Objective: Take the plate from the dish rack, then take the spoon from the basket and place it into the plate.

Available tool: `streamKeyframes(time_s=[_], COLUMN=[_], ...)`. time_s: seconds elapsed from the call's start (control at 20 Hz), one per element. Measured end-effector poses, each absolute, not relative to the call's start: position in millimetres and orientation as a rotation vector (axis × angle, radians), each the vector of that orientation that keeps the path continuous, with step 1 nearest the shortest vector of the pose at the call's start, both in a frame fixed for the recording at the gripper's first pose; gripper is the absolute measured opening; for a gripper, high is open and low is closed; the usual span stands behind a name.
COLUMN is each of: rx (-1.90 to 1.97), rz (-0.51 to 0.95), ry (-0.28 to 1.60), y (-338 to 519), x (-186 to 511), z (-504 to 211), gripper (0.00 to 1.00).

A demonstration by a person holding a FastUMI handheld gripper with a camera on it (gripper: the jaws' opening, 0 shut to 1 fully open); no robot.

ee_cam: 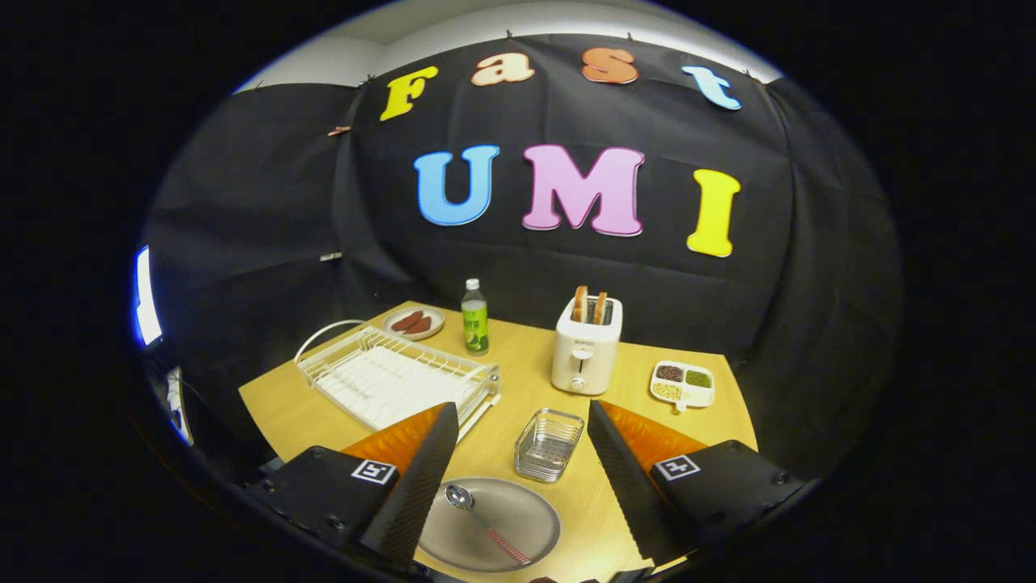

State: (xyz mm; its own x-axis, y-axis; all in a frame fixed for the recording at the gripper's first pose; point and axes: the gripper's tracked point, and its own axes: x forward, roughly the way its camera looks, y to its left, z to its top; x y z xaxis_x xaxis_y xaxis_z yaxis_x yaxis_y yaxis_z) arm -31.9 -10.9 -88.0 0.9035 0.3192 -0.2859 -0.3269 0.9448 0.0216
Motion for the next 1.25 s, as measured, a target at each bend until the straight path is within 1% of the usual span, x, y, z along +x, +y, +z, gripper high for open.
streamKeyframes(time_s=[0.15,0.3,0.6,0.9,1.25], rx=[-0.001,0.004,0.031,0.087,0.091], rz=[0.22,0.107,-0.049,-0.133,-0.163], ry=[0.221,0.194,0.173,0.174,0.164], y=[-18.1,-28.8,-45.4,-51.6,-55.9], x=[-29.9,-34.5,-59.2,-83.4,-91.1], z=[-58.3,-42.7,-37.6,-44.0,-38.4], gripper=[0.99,0.99,0.99,0.99,0.99])
